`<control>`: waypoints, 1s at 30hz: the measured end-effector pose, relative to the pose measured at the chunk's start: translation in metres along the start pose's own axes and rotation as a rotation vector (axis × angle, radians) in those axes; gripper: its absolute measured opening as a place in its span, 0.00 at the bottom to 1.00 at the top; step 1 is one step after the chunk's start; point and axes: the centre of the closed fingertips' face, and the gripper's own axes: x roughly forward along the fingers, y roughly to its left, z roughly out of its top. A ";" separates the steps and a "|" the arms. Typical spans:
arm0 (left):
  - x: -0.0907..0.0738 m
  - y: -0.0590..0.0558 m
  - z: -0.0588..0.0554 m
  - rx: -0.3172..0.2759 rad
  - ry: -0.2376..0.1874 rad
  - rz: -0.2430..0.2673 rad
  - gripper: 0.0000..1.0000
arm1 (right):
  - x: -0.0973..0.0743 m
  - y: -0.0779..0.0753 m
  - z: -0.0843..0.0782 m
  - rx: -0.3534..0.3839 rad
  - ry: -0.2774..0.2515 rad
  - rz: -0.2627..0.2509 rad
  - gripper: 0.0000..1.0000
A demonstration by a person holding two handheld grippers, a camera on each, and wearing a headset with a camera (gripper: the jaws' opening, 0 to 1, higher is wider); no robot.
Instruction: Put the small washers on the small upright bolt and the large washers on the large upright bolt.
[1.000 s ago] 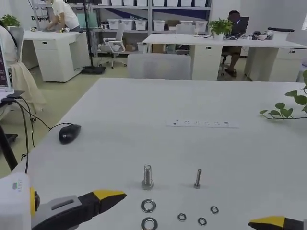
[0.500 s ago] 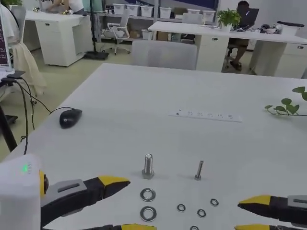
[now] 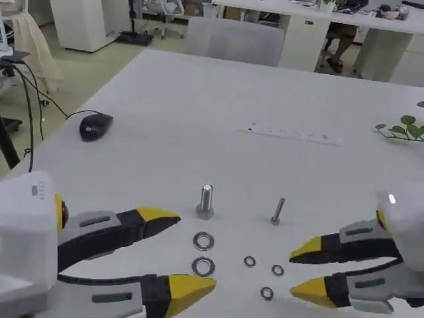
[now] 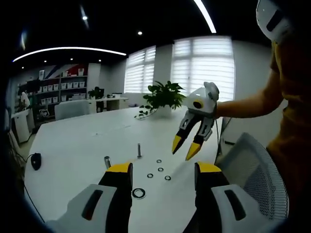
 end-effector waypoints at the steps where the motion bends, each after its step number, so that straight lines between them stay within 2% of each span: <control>1: 0.000 0.000 -0.001 0.000 0.002 0.000 0.50 | 0.006 -0.001 -0.005 -0.027 0.044 0.014 0.25; 5: 0.001 0.001 0.001 0.000 0.000 -0.004 0.50 | 0.026 -0.003 -0.020 -0.124 0.180 0.062 0.25; 7: 0.001 0.003 0.002 -0.002 -0.005 -0.002 0.50 | 0.033 -0.007 -0.027 -0.180 0.242 0.070 0.25; 12: 0.000 0.013 0.001 -0.013 -0.012 0.024 0.50 | 0.047 -0.009 -0.042 -0.281 0.364 0.124 0.25; 14: -0.001 0.014 0.002 -0.017 -0.022 0.029 0.50 | 0.051 -0.009 -0.042 -0.293 0.368 0.142 0.25; 19: -0.005 0.017 -0.007 -0.027 -0.004 0.030 0.50 | 0.058 -0.013 -0.047 -0.336 0.413 0.172 0.25; 25: -0.008 0.018 -0.005 -0.025 0.001 0.041 0.50 | 0.063 -0.013 -0.051 -0.342 0.437 0.198 0.23; 30: -0.010 0.019 0.001 -0.025 -0.018 0.052 0.50 | 0.066 -0.011 -0.056 -0.359 0.458 0.216 0.22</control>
